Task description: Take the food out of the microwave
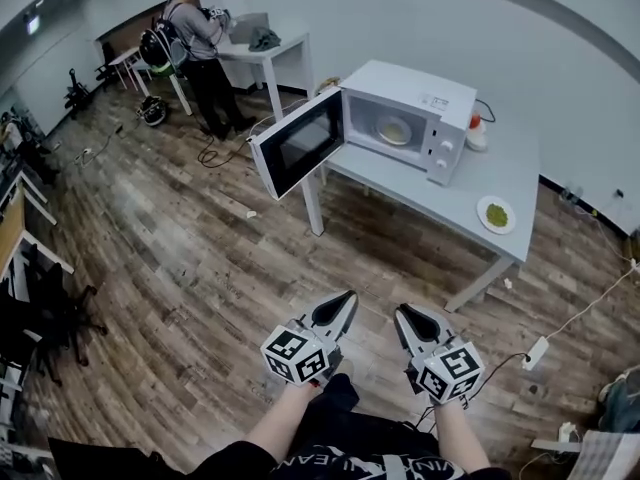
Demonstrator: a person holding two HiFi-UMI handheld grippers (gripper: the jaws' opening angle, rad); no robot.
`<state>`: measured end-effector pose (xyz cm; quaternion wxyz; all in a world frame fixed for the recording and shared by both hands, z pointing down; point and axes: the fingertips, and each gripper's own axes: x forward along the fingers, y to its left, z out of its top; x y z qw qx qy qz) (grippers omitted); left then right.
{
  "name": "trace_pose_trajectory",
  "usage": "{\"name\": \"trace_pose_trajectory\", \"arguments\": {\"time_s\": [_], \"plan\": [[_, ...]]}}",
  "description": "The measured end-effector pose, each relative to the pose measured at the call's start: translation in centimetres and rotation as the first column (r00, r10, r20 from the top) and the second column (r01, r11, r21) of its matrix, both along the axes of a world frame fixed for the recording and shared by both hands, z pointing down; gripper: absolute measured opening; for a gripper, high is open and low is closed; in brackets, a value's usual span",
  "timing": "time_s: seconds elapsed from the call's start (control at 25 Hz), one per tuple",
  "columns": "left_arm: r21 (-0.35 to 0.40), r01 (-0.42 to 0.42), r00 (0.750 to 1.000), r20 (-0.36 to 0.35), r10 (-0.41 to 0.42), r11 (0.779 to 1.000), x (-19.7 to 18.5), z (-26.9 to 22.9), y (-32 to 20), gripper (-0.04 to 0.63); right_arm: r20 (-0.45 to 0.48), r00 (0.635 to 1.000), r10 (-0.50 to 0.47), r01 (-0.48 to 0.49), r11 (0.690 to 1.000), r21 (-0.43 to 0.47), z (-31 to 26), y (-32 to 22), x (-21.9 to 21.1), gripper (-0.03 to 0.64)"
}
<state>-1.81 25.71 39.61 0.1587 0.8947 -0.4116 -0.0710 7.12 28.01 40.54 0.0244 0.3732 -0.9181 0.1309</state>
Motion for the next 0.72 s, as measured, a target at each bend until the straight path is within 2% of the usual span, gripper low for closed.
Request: {"name": "trace_pose_trajectory", "arguments": {"time_s": [0.24, 0.44, 0.56, 0.72], "plan": [[-0.011, -0.052, 0.999, 0.001, 0.052, 0.999, -0.4, 0.5, -5.9, 0.011, 0.007, 0.999, 0.047, -0.047, 0.999, 0.002, 0.0, -5.9, -1.0, 0.058], [-0.014, -0.097, 0.995, 0.026, 0.097, 0.995, -0.9, 1.0, -9.7, 0.011, 0.015, 0.996, 0.084, -0.083, 0.996, -0.031, 1.3, -10.0, -2.1, 0.058], [-0.012, -0.101, 0.994, 0.041, 0.102, 0.995, -2.2, 1.3, -11.6, 0.011, 0.013, 0.994, 0.106, -0.105, 0.994, -0.039, 1.8, -11.9, -3.1, 0.058], [-0.007, -0.088, 0.996, 0.029, 0.088, 0.996, -4.1, 1.2, -13.6, 0.011, 0.009, 0.993, 0.121, -0.121, 0.992, -0.034, 1.8, -14.0, -4.6, 0.058]]}}
